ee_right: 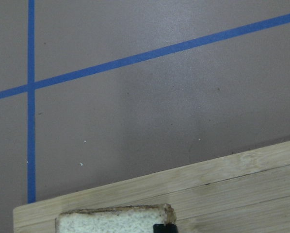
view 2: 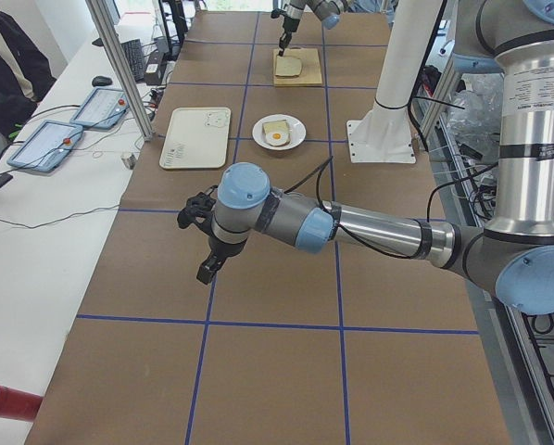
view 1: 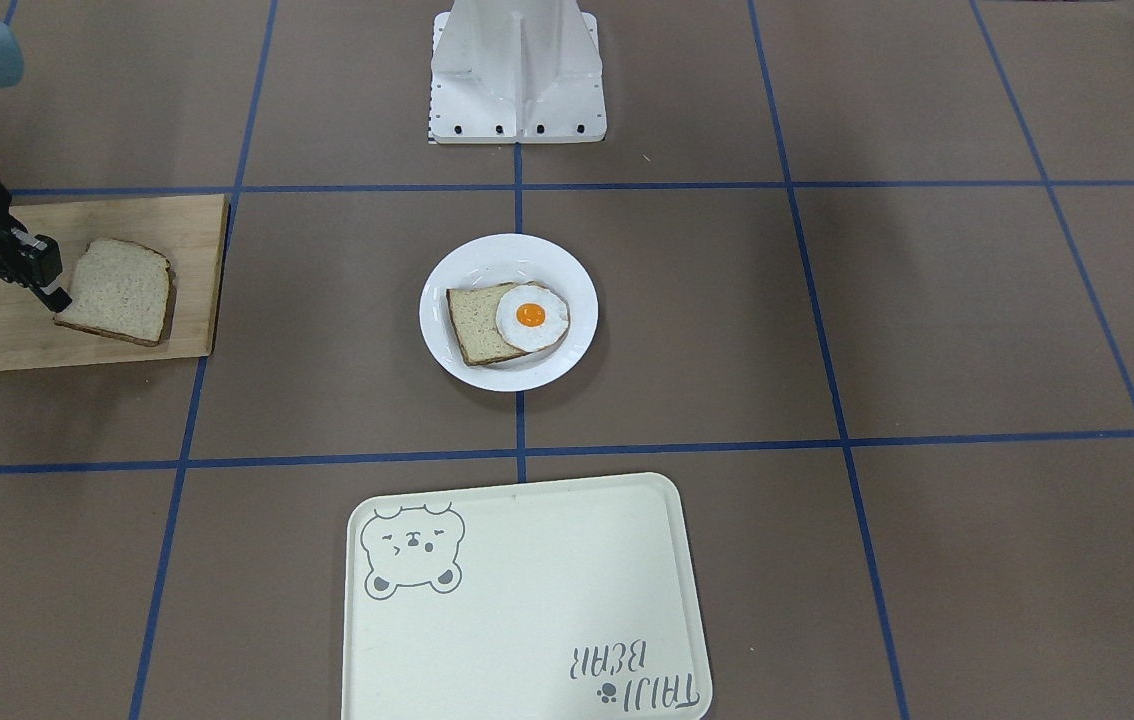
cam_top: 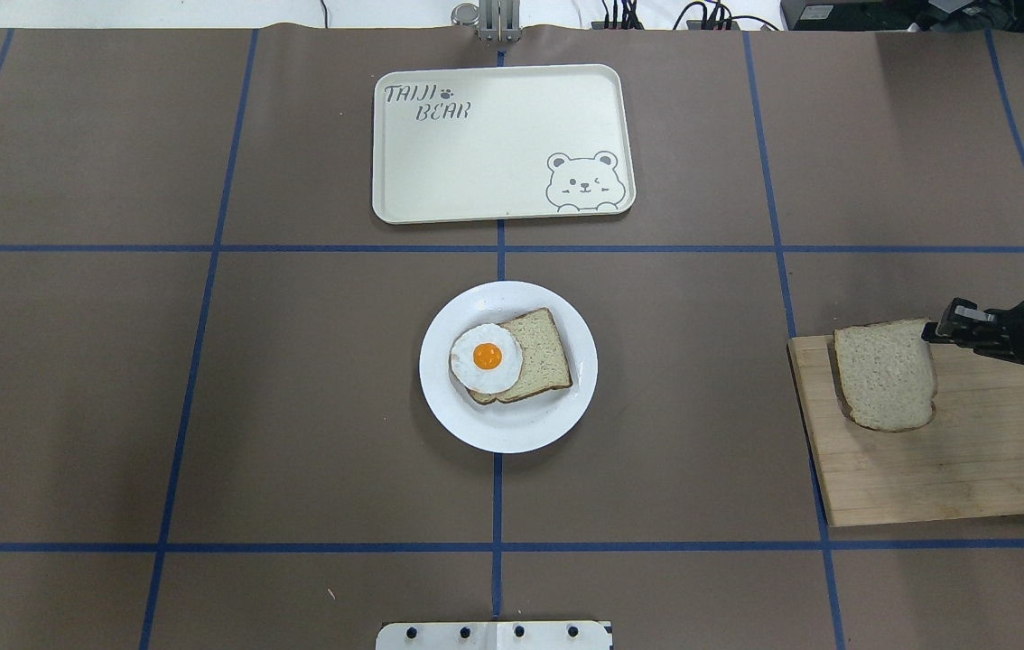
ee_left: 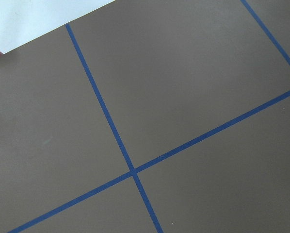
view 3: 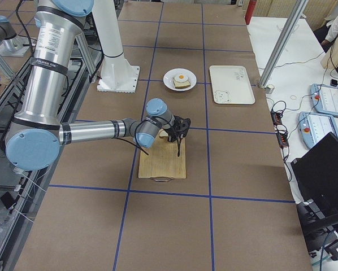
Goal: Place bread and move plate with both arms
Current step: 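Grasp the bread slice with the right gripper and lift it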
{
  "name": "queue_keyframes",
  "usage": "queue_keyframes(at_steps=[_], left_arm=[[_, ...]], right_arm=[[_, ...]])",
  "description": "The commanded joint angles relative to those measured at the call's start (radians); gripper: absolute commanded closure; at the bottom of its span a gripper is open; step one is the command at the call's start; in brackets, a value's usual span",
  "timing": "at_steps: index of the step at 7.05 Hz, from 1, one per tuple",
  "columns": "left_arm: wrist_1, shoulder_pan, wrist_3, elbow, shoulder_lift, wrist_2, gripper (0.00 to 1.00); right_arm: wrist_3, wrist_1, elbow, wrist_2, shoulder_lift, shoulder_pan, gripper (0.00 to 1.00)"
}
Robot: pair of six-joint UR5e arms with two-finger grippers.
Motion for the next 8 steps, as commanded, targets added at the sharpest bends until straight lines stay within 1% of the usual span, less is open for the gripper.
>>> queue_keyframes(at_steps=[1, 2, 3, 4, 5, 6, 7, 8], left_arm=[[0.0, 0.0, -0.001, -0.001, 0.0, 0.0, 0.02], [0.0, 0.0, -0.001, 0.0, 0.0, 0.0, 0.02], [0.001, 0.0, -0.001, 0.0, 0.0, 0.0, 0.02], [0.001, 0.0, -0.001, 0.002, 0.0, 0.0, 0.02], [0.001, 0.0, -0.001, 0.003, 0.0, 0.0, 0.02], [0.003, 0.0, -0.001, 0.003, 0.0, 0.0, 0.02], [0.004, 0.0, -0.001, 0.003, 0.0, 0.0, 0.02], [0.004, 0.002, -0.001, 0.003, 0.0, 0.0, 0.02]], right_arm=[[0.287, -0.01, 0.049, -0.03, 0.076, 0.009, 1.0], [0.431, -0.034, 0.048, -0.111, 0.139, 0.001, 1.0], [0.558, -0.074, 0.051, -0.189, 0.209, -0.037, 1.0], [0.663, -0.143, 0.058, -0.325, 0.283, -0.119, 1.0], [0.71, -0.341, 0.096, -0.454, 0.378, -0.211, 1.0], [0.781, -0.565, 0.15, -0.527, 0.485, -0.276, 1.0], [0.87, -0.699, 0.154, -0.626, 0.573, -0.35, 1.0], [0.958, -0.791, 0.141, -0.712, 0.633, -0.408, 1.0]])
